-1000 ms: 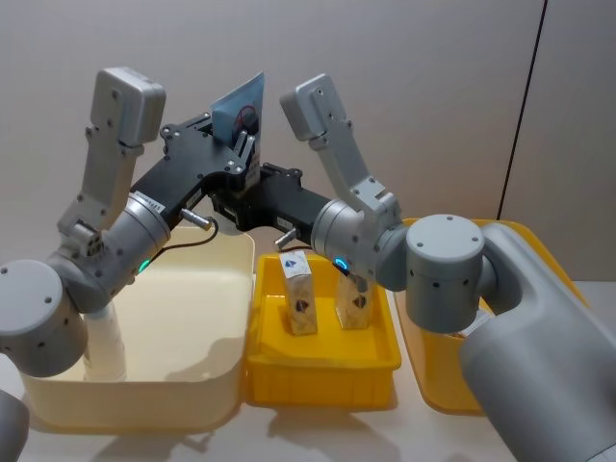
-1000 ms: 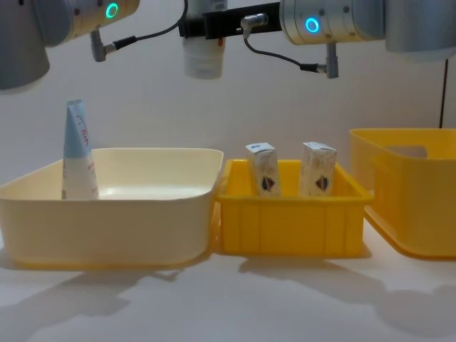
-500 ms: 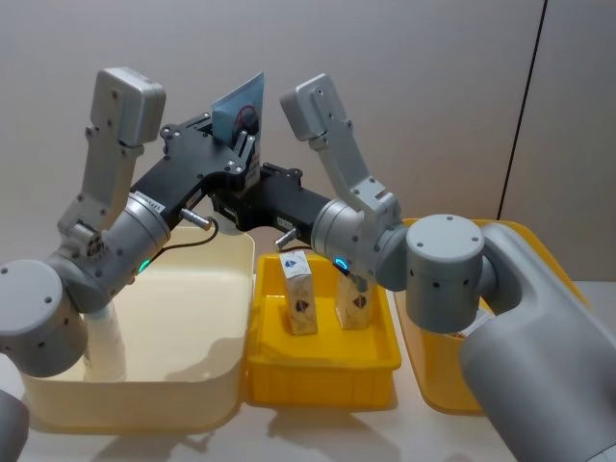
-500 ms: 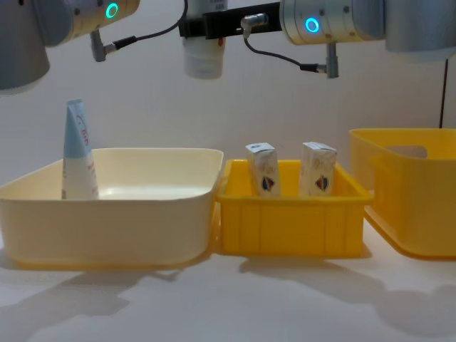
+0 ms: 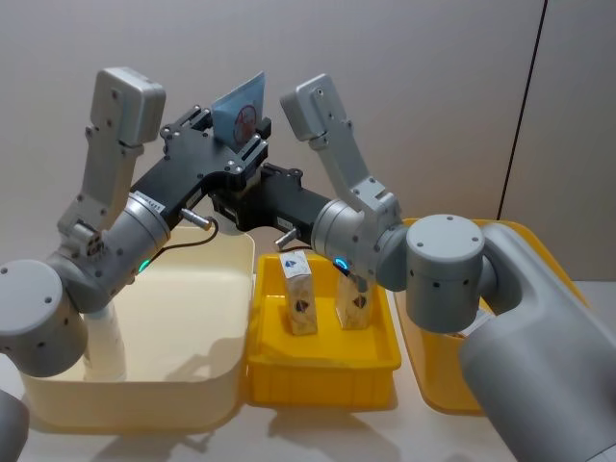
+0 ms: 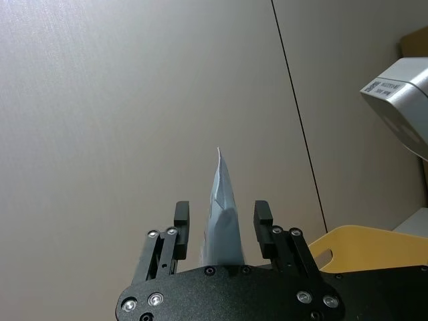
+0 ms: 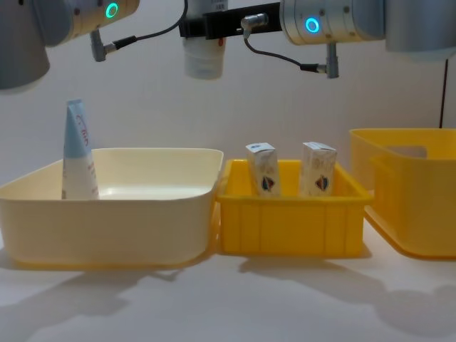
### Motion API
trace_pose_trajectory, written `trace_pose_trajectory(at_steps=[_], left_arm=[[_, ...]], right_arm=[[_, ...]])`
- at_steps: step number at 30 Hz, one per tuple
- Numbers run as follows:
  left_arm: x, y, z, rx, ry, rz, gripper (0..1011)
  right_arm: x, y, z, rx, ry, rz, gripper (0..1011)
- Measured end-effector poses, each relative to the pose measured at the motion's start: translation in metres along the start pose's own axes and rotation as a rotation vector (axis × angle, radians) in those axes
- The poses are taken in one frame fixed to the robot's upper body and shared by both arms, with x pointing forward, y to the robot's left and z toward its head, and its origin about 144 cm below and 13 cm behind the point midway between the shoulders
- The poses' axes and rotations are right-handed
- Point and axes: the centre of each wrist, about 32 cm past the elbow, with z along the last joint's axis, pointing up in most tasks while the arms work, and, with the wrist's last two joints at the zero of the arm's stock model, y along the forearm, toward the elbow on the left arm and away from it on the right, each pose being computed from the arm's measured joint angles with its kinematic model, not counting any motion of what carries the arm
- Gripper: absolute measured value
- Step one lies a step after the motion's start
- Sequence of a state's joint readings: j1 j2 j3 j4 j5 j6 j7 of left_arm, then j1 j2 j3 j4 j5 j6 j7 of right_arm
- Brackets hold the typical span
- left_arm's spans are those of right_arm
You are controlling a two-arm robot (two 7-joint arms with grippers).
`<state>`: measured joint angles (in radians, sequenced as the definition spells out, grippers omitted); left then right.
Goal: Bimanual collaborative sorting of washing and personal care products
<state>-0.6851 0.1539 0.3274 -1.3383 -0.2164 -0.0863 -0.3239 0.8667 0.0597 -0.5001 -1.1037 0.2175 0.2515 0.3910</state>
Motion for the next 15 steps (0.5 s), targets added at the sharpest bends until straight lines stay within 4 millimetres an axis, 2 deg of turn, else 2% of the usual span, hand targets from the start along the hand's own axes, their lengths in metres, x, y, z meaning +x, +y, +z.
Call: trace_pose_trajectory(at_steps=[2,3,4,5,7,15], left_arm=[[0.0,0.0,0.0,0.0,0.0,0.0,621],[0.0,0.0,0.0,0.0,0.0,0.0,621],[0.0,0.0,0.0,0.0,0.0,0.0,690],[0.0,0.0,0.0,0.0,0.0,0.0,706],[0.0,0.0,0.0,0.0,0.0,0.0,807],[0.0,0.0,0.0,0.0,0.0,0.0,1002]], right_arm=[[0.0,0.0,0.0,0.0,0.0,0.0,510],[0.0,0.0,0.0,0.0,0.0,0.0,510],[0.0,0.0,0.0,-0.003,-0.003,0.0,510],[0.0,-0.001,0.0,-0.004,-0.004,0.0,510],[0.001,-0.002,0.001,-0.013,-0.017,-0.003,512],[0.011,-0.012,0.007,-0.05,-0.067,-0.034,510]])
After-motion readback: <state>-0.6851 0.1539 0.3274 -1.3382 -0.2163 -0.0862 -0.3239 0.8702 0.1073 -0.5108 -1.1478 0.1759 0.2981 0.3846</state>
